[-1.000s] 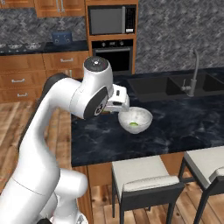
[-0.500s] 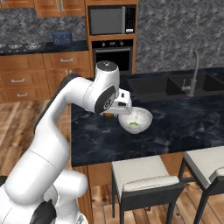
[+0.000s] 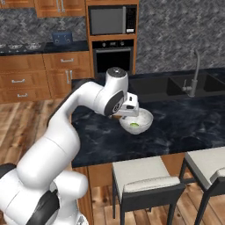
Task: Retrieve the mango and kiwi from the fridge and place them into the bowl on the dining table.
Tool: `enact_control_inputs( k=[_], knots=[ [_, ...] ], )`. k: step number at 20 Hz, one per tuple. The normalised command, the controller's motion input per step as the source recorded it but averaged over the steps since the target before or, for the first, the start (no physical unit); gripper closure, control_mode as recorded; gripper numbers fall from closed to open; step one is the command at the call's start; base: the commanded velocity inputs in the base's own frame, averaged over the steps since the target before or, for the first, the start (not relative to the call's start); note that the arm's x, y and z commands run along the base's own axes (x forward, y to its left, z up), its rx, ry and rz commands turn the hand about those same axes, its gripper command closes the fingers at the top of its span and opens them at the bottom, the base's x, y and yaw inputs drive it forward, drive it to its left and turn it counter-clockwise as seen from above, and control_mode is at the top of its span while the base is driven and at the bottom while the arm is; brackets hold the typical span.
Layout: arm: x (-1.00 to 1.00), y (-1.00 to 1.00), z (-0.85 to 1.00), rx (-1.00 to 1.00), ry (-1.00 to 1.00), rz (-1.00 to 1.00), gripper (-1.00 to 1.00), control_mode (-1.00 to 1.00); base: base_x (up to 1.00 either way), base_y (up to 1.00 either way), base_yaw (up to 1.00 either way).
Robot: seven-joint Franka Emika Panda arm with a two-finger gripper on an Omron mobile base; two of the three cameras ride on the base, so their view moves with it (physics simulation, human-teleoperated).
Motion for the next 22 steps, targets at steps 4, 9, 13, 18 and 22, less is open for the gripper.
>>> enact_control_inputs(
  k=[4, 9, 13, 18, 22],
  knots=[
    [0.40, -0.28, -0.14, 0.00, 0.00, -0.01, 1.00, -1.00, 0.00, 0.00, 0.00],
    [0.44, -0.22, -0.19, 0.00, 0.00, 0.00, 1.00, -1.00, 0.00, 0.00, 0.00],
    [0.40, -0.09, -0.22, 0.00, 0.00, 0.00, 1.00, -1.00, 0.00, 0.00, 0.00],
    [0.37, 0.00, -0.25, 0.00, 0.00, 0.00, 1.00, -1.00, 0.00, 0.00, 0.00],
    [0.36, 0.00, -0.25, 0.00, 0.00, 0.00, 1.00, -1.00, 0.00, 0.00, 0.00]
  ],
)
